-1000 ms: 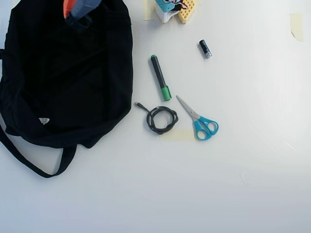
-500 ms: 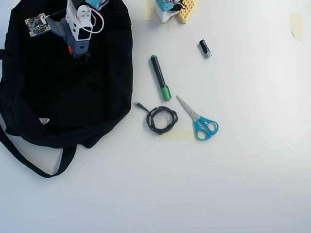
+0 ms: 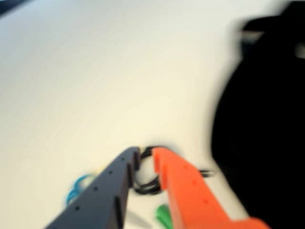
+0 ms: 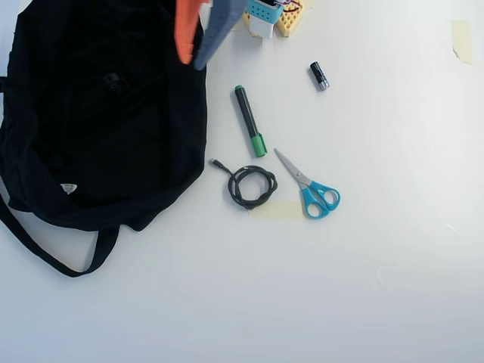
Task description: Put the bike light into the black bag
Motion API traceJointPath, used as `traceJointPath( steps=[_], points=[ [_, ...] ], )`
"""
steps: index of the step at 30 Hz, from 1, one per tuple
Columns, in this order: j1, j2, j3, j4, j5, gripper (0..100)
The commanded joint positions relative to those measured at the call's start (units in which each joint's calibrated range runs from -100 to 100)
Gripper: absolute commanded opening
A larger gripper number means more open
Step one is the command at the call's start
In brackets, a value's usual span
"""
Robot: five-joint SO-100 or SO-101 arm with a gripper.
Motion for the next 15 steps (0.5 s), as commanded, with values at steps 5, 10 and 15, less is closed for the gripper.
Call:
traceJointPath(
  steps=[5,10,15],
  points=[
    [-13.5,-17.9,14.4,12.7,-0.8,2],
    [-20.3,-28.2,33.1,9.2,4.9,2],
    [-20.3,-38.1,54.5,-0.6,5.9,2]
  ],
)
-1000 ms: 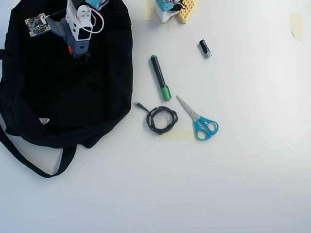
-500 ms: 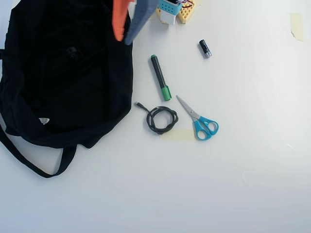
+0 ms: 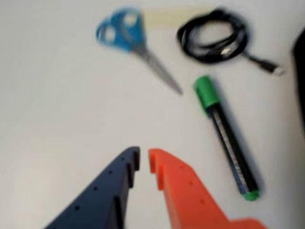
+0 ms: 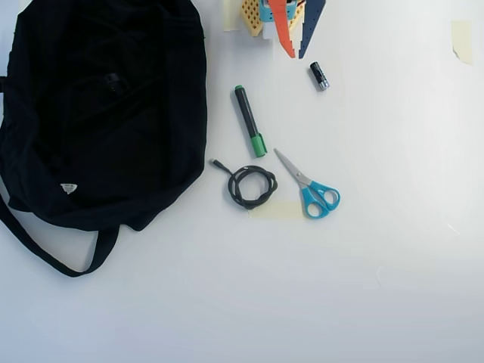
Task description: Put the bike light into the black bag
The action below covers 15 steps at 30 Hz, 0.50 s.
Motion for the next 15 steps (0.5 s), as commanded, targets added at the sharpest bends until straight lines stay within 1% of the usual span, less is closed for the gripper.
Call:
traceJointPath(
  steps=[1,2,6,9,11,15],
  points=[
    [-0.4,-7.9,18.6,-8.8,0.7,2],
    [-0.6,-8.3,19.8,-9.2,0.7,2],
    [-0.8,-16.6,37.1,-12.6,0.8,2],
    [-0.8,-23.9,45.9,-12.3,0.8,2],
    [-0.3,-25.7,45.8,-11.5,0.8,2],
    [-0.1,-25.7,45.8,-4.0,0.8,2]
  ],
)
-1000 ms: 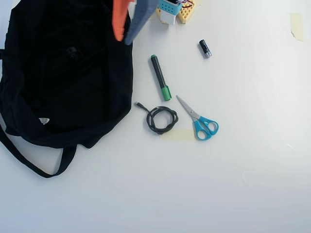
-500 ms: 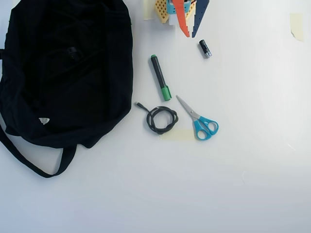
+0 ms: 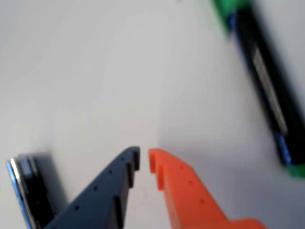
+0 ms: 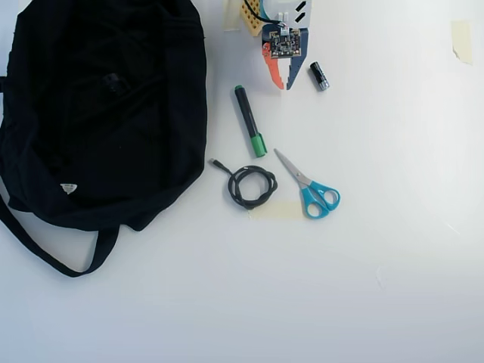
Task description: Put the bike light into the black bag
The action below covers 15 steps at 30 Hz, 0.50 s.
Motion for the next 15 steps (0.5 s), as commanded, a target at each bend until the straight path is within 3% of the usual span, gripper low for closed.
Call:
traceJointPath(
  steps=[1,15],
  points=[
    [0.2,-1.1,1.2,4.8,0.2,2],
    [0.2,-1.1,1.2,4.5,0.3,2]
  ],
)
